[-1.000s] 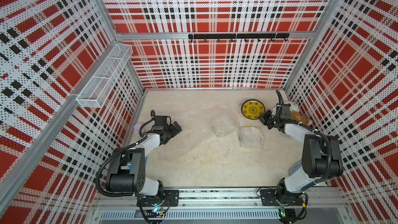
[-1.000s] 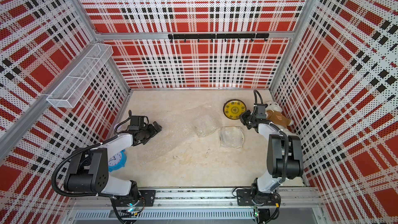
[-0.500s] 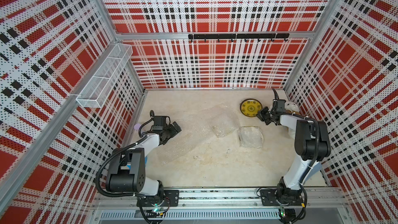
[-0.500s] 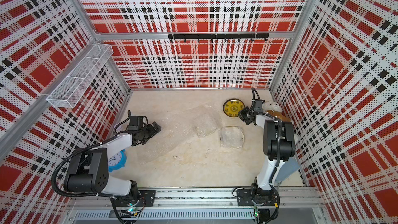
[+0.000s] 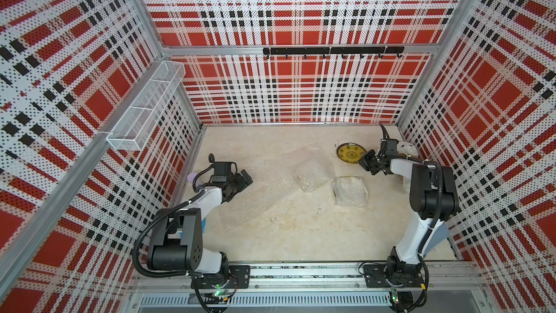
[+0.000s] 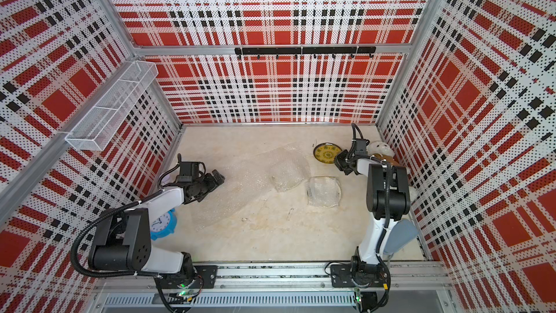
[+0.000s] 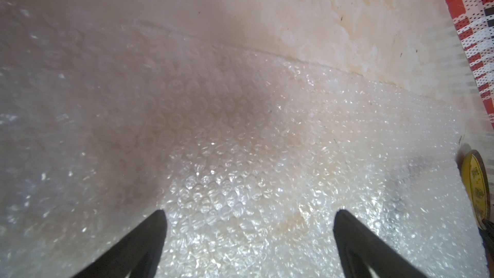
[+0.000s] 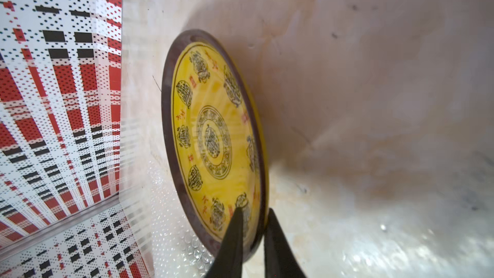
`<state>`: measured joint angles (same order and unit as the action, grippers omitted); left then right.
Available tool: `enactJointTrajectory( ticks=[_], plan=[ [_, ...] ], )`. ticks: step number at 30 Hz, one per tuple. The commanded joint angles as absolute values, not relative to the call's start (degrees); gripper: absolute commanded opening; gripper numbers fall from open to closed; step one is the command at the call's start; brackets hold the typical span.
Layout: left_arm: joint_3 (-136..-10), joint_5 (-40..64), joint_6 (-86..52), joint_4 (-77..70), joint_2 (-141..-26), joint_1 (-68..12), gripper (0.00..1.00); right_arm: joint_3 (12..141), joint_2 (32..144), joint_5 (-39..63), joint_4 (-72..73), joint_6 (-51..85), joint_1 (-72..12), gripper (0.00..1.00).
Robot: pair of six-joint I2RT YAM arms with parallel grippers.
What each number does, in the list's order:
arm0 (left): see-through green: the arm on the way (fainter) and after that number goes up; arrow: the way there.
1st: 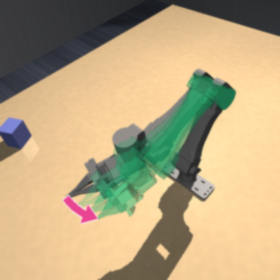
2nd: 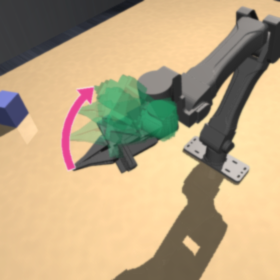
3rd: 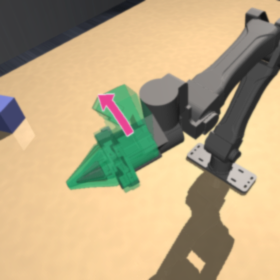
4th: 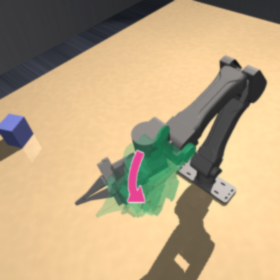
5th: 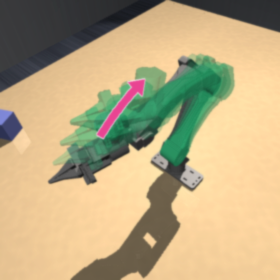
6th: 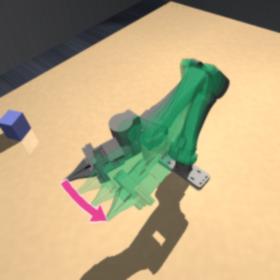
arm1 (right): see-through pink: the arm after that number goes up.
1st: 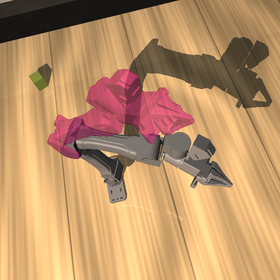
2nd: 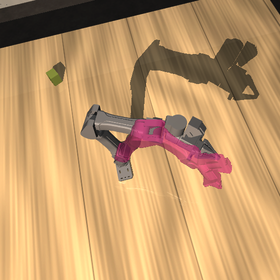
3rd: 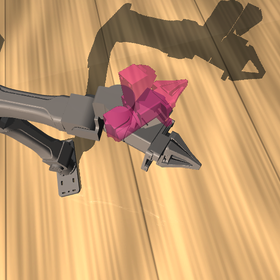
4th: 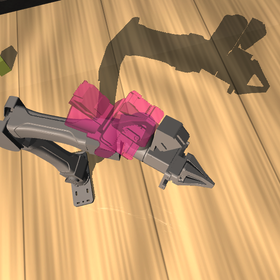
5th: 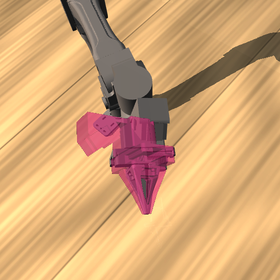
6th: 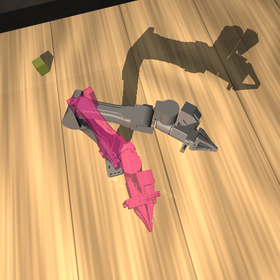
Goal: Unpack dinner plates from bubble wrap
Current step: Place the plate at the center of the board, then adjust the bubble wrap at the center of the board.
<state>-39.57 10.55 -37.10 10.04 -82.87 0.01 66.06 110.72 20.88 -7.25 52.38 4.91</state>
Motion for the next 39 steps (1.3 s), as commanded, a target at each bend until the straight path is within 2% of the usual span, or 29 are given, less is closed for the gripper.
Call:
enactJointTrajectory(
  ticks=[1,6,11,18,19,21,25,31,39],
  plan=[
    [-40.52,10.74,-36.75,11.29,-81.14,0.5,0.99,67.3,110.71,19.78,-6.89,51.21,5.1,0.24],
    [-40.43,10.71,-36.78,11.94,-79.93,0.58,0.99,65.51,108.74,18.92,-6.86,50.42,5.08,0.32],
    [-41.02,10.81,-36.67,12.74,-78.8,0.71,0.99,62.69,104.13,17.5,-7.65,48.67,5.1,0.44],
    [-43.77,12.79,-34.5,14.31,-78.83,0.75,0.99,59.94,95.86,16.49,-10.79,45.01,1.61,0.67],
    [-44.31,13.36,-34.09,14.27,-79.15,0.7,0.99,60.07,94.87,16.86,-11.49,44.11,0.3,0.76],
    [-45.46,14.18,-33.5,14.65,-79.8,0.8,1.0,60.27,93.42,17.57,-13.33,43.42,-2.24,0.83],
    [-47.12,14.37,-33.05,14.94,-80.51,0.07,0.99,59.44,90.44,17.87,-14.67,43.04,-9.13,0.86],
    [-48.53,13.47,-33.13,14.95,-82.02,-1.23,0.99,55.78,87.6,20.66,-12.75,47.5,-18.21,0.84],
    [-50.26,12.57,-33.29,14.47,-84.61,-2.72,1.0,50.76,86.3,20.98,-6.65,54.46,-26.88,0.84]
  ],
)
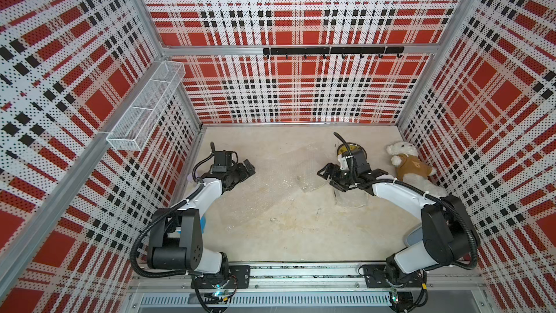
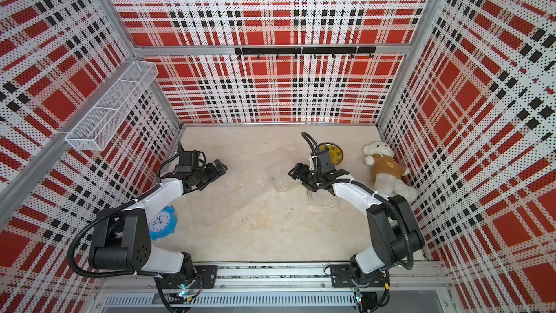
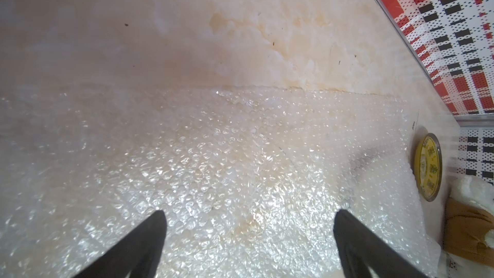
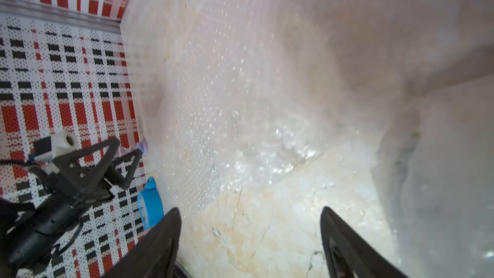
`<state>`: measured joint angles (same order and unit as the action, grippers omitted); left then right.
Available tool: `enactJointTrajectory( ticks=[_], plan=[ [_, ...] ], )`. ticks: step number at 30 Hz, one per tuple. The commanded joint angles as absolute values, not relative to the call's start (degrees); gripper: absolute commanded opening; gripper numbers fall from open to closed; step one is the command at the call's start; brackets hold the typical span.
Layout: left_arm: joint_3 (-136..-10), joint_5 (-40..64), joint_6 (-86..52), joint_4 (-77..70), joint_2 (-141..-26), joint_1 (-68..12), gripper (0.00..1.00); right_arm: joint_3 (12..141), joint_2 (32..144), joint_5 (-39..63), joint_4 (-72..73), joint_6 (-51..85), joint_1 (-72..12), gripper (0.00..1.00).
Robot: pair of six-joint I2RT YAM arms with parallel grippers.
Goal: Unpack dinner plates from bubble wrap
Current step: Adjust the bubble wrap at the center of the board.
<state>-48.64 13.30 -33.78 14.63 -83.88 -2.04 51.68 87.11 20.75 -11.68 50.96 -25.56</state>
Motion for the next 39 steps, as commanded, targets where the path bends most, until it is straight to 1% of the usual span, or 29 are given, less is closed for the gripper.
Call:
enactJointTrajectory(
  ticks=[1,7,11,14,18,21,24,32,39],
  plan=[
    [-50.26,12.62,-33.44,14.16,-85.03,-2.87,0.99,50.52,87.05,21.03,-5.35,55.12,-27.45,0.84],
    [-50.16,12.17,-33.14,12.55,-88.09,-3.26,0.99,51.76,93.57,20.74,1.64,57.02,-27.99,0.81],
    [-51.05,12.29,-32.7,12.52,-89.86,-3.2,0.99,55.39,98.21,20.26,4.93,57.51,-28.11,0.75],
    [-51.14,11.68,-32.7,12.3,-90.35,-3.39,0.99,58.65,100.5,18.91,4.42,56.5,-28.1,0.66],
    [-50.5,10.77,-32.82,12.13,-90.62,-3.33,0.99,63.11,102.64,17.29,2.16,54.45,-28.02,0.48],
    [-49.0,10.46,-33.64,11.89,-90.2,-3.3,0.99,67.3,104.52,16.52,-0.08,52.41,-27.86,0.27],
    [-46.72,10.22,-34.43,11.34,-89.18,-3.59,0.99,72.13,107.47,16.35,-2.28,49.84,-27.31,0.12],
    [-39.81,8.32,-37.3,9.84,-83.44,-4.61,0.99,83.15,115.22,17.02,-6.42,44.96,-25.75,0.05],
    [-35.84,7.27,-38.89,10.44,-78.08,-5.05,0.99,92.12,121.82,17.22,-10.74,41.93,-25.49,0.04]
  ],
)
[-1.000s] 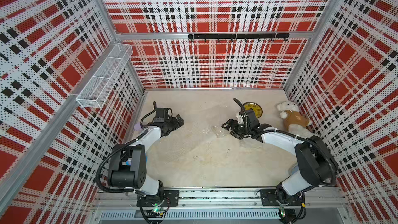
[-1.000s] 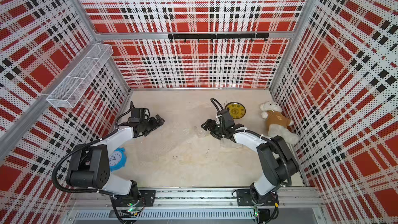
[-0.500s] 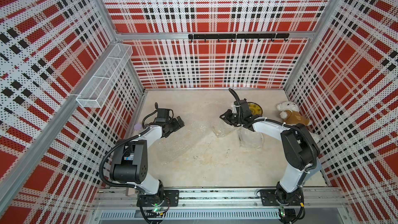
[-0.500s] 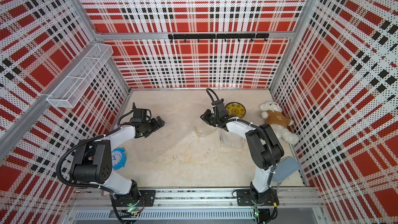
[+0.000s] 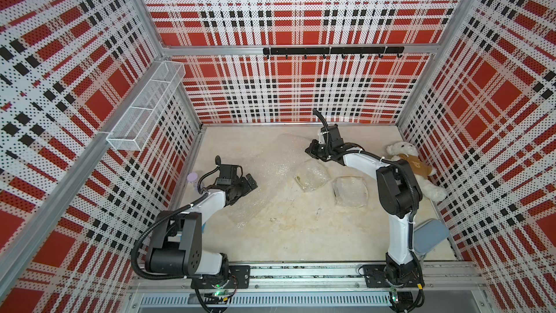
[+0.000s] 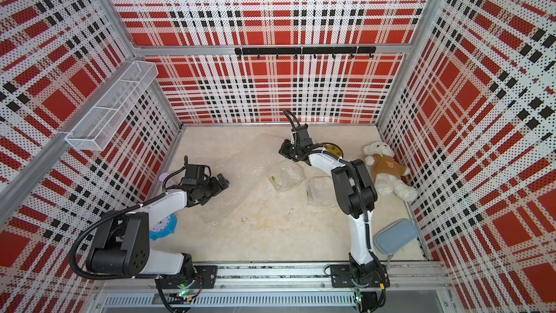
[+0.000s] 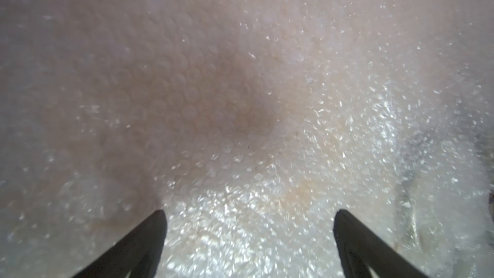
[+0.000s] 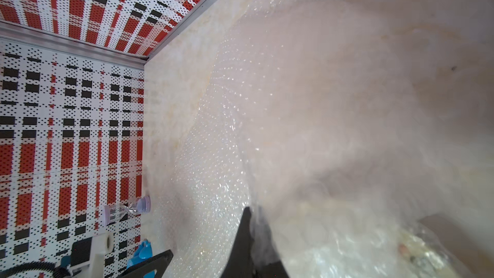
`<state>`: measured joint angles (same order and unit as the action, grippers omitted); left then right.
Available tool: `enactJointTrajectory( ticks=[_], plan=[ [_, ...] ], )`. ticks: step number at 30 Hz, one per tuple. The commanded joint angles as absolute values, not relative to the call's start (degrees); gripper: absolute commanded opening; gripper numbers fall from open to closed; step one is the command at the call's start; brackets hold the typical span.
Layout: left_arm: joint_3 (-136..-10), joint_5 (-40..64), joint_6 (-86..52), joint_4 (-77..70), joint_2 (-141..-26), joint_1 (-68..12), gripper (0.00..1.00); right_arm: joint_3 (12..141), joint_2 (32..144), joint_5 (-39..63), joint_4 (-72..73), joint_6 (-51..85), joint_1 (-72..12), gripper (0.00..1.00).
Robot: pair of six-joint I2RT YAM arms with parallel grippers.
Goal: Unpack dinner plates from bubble wrap
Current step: Adjust the bubble wrap at the center of the board.
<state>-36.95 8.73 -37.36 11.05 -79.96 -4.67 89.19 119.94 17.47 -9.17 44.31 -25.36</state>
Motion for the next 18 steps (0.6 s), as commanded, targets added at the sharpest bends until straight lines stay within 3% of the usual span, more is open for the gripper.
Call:
enactJointTrajectory(
  ticks=[1,18],
  plan=[
    [-35.47,7.23,-38.85,10.62,-77.64,-5.04,0.99,92.86,122.59,17.31,-10.82,41.95,-25.49,0.05],
    [-35.48,7.12,-37.63,11.68,-77.28,-3.7,0.99,98.31,129.91,17.41,-14.01,41.87,-27.14,0.12]
  ],
)
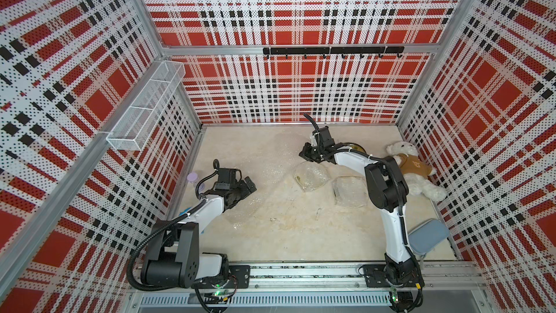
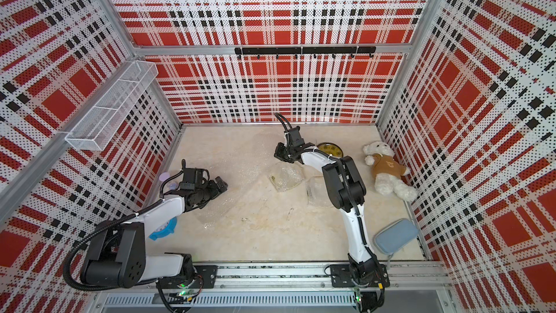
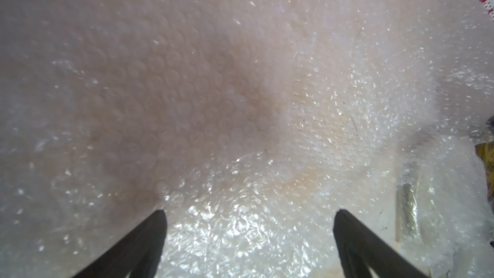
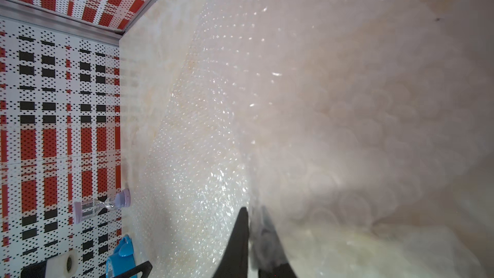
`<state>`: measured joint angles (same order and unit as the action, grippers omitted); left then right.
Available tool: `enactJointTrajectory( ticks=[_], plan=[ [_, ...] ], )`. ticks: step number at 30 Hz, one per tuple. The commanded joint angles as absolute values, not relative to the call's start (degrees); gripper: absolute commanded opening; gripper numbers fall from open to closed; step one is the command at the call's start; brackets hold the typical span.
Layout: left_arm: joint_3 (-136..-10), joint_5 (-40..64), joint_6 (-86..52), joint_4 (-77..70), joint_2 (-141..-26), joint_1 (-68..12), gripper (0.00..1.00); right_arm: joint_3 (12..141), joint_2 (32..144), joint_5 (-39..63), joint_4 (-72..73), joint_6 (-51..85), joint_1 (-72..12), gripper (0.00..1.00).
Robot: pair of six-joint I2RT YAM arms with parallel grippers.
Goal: Unpack dinner plates from bubble wrap
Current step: Adjust the bubble wrap at the center of the board, then unwrap the bubble wrap at the center of the board.
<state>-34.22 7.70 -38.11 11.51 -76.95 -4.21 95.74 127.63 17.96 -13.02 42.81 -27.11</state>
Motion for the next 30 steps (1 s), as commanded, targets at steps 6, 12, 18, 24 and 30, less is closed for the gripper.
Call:
enactJointTrajectory(
  ticks=[6,12,18,24,30],
  plan=[
    [-37.86,7.24,-36.24,12.13,-79.37,-2.64,0.99,98.09,130.12,17.19,-14.81,41.42,-27.24,0.22],
    [-38.34,7.28,-35.71,11.45,-80.97,-2.32,0.99,93.67,124.33,14.44,-15.62,38.23,-27.0,0.46],
    [-38.17,7.29,-35.39,11.07,-82.38,-2.24,0.99,89.81,118.41,13.81,-16.47,36.17,-26.04,0.52],
    [-37.23,6.55,-34.9,10.65,-83.74,-2.16,0.99,84.5,112.66,12.62,-18.43,32.68,-25.84,0.55],
    [-34.95,6.16,-35.24,9.59,-84.52,-2.19,0.99,78.35,108.28,10.2,-20.91,29.34,-25.84,0.69]
  ],
)
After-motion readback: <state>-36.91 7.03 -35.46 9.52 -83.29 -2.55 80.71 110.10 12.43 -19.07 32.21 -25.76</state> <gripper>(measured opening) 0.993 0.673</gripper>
